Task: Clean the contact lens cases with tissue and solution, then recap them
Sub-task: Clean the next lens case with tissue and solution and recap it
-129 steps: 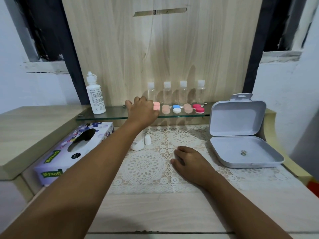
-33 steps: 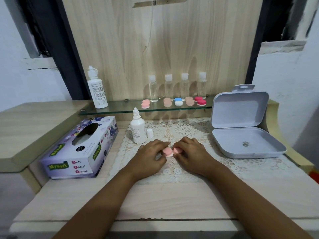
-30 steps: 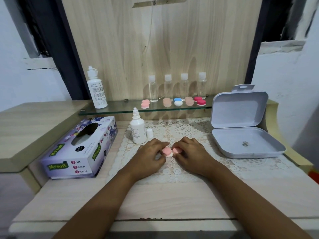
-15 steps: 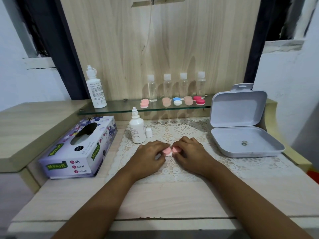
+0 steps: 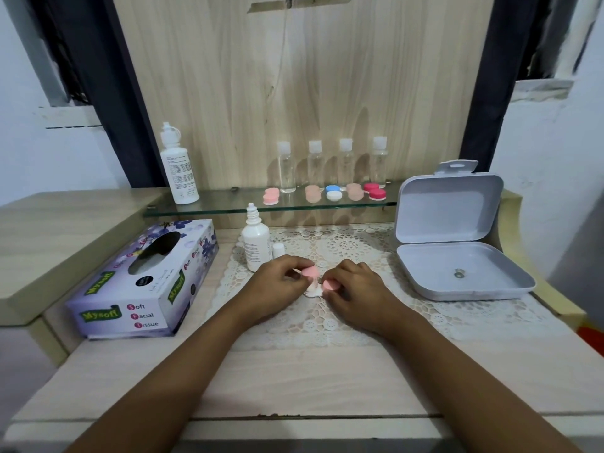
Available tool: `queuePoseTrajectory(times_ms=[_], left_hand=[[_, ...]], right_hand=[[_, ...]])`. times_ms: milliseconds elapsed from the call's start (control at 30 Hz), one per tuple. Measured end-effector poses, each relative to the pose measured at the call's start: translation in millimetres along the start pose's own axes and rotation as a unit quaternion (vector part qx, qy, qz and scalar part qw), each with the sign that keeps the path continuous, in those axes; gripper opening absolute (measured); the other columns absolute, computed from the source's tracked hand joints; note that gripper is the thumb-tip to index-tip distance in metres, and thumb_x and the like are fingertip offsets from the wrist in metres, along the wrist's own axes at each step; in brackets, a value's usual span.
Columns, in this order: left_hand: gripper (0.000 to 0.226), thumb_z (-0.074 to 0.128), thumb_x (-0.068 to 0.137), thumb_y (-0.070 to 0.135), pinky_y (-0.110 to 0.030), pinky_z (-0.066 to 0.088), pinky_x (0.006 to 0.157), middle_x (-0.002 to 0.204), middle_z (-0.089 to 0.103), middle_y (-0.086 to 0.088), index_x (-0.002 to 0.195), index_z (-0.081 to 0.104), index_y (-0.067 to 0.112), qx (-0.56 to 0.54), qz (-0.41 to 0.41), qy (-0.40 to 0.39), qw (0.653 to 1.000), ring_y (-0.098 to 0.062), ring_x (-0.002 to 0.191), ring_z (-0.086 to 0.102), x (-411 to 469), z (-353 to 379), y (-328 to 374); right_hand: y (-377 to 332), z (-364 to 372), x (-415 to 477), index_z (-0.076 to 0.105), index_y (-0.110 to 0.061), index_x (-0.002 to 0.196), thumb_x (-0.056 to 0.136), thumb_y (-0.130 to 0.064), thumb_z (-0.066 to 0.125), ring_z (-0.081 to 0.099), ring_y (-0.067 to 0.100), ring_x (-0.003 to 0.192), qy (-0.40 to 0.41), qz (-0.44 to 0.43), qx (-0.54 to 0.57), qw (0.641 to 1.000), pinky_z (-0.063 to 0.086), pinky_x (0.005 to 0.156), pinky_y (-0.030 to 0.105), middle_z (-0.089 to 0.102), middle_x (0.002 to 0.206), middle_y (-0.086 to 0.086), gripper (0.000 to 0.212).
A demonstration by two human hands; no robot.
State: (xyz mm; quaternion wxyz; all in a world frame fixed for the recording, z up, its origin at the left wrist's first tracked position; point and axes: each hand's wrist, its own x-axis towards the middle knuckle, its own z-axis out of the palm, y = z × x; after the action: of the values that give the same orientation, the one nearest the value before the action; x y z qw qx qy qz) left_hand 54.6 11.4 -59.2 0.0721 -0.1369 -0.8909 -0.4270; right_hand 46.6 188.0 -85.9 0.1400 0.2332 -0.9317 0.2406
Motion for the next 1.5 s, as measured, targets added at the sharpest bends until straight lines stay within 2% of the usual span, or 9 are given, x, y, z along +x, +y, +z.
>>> queuePoseTrajectory(times_ms=[167, 333, 533, 700, 867, 1133, 1300, 1400, 1500], left_hand=[[0.03, 0.058, 0.089, 0.02, -0.018, 0.041, 0.079, 0.115, 0.058, 0.006, 0.119, 0.061, 0.02, 0.049, -0.014, -0.002, 0.999, -0.007, 0.096, 0.056, 12, -2, 3], [0.035, 0.058, 0.091, 0.023, -0.015, 0.034, 0.08, 0.121, 0.06, -0.001, 0.125, 0.059, 0.017, 0.151, -0.011, -0.075, 0.986, -0.005, 0.094, 0.049, 30, -5, 7], [0.044, 0.055, 0.093, 0.017, -0.01, 0.031, 0.074, 0.118, 0.059, -0.006, 0.135, 0.048, 0.021, 0.175, -0.014, -0.116, 0.978, -0.007, 0.093, 0.049, 36, -4, 5], [0.046, 0.042, 0.091, 0.002, -0.014, 0.036, 0.081, 0.111, 0.056, 0.006, 0.132, 0.05, 0.021, 0.104, -0.026, -0.068, 0.992, -0.01, 0.107, 0.052, 19, -8, -3], [0.029, 0.059, 0.087, 0.017, -0.019, 0.043, 0.092, 0.112, 0.06, 0.007, 0.116, 0.063, 0.02, 0.079, 0.021, -0.052, 0.995, -0.006, 0.104, 0.055, -8, -9, -5], [0.023, 0.067, 0.084, 0.031, -0.001, 0.035, 0.075, 0.099, 0.058, 0.008, 0.103, 0.068, 0.019, 0.126, 0.073, 0.018, 0.989, 0.001, 0.089, 0.052, -12, 6, -12], [0.026, 0.067, 0.084, 0.032, 0.0, 0.035, 0.075, 0.106, 0.063, 0.006, 0.105, 0.068, 0.018, 0.126, 0.081, 0.026, 0.988, -0.001, 0.093, 0.054, -14, 7, -13], [0.026, 0.066, 0.085, 0.03, -0.001, 0.038, 0.078, 0.112, 0.066, 0.01, 0.109, 0.068, 0.02, 0.108, 0.071, 0.021, 0.991, 0.002, 0.097, 0.056, -16, 7, -12], [0.027, 0.066, 0.085, 0.031, -0.004, 0.039, 0.079, 0.112, 0.067, 0.011, 0.111, 0.069, 0.023, 0.109, 0.066, 0.022, 0.992, 0.003, 0.098, 0.058, -16, 8, -13]], right_hand=[[-1, -1, -1, 0.057, -0.024, 0.114, 0.079, -0.043, 0.035, 0.034, 0.012, 0.088, -0.006, 0.0, -0.004, 1.0, 0.03, 0.081, 0.028, 0.05, 0.106, -0.007, 0.045], [0, -2, -1, 0.057, -0.022, 0.114, 0.09, -0.031, 0.049, 0.033, 0.012, 0.09, -0.006, -0.008, 0.0, 1.0, 0.032, 0.085, 0.03, 0.05, 0.107, -0.006, 0.026], [-2, -3, -1, 0.056, -0.022, 0.116, 0.089, -0.035, 0.046, 0.032, 0.012, 0.091, -0.012, -0.001, -0.005, 1.0, 0.032, 0.086, 0.03, 0.051, 0.109, -0.005, 0.031], [-3, -5, -2, 0.056, -0.023, 0.116, 0.081, -0.043, 0.037, 0.032, 0.012, 0.091, -0.02, 0.005, -0.008, 1.0, 0.03, 0.082, 0.028, 0.051, 0.111, -0.005, 0.045], [-3, -4, -1, 0.057, -0.022, 0.116, 0.088, -0.035, 0.047, 0.033, 0.011, 0.091, -0.01, 0.0, -0.004, 1.0, 0.032, 0.084, 0.029, 0.052, 0.11, -0.004, 0.033], [-8, -6, -4, 0.059, -0.024, 0.115, 0.072, -0.056, 0.031, 0.047, 0.02, 0.099, -0.012, 0.011, 0.002, 1.0, 0.038, 0.09, 0.034, 0.054, 0.105, -0.006, 0.06], [-10, -8, -5, 0.058, -0.017, 0.109, 0.082, -0.043, 0.062, 0.046, 0.016, 0.097, 0.01, 0.04, 0.027, 0.999, 0.038, 0.083, 0.029, 0.054, 0.098, -0.003, 0.038], [-12, -9, -5, 0.058, -0.018, 0.09, 0.079, -0.043, 0.065, 0.046, 0.014, 0.089, 0.023, 0.054, 0.046, 0.997, 0.04, 0.077, 0.029, 0.052, 0.085, -0.006, 0.028], [-13, -10, -5, 0.06, -0.017, 0.089, 0.079, -0.04, 0.067, 0.045, 0.014, 0.088, 0.018, 0.053, 0.051, 0.997, 0.037, 0.076, 0.028, 0.049, 0.083, -0.007, 0.026]])
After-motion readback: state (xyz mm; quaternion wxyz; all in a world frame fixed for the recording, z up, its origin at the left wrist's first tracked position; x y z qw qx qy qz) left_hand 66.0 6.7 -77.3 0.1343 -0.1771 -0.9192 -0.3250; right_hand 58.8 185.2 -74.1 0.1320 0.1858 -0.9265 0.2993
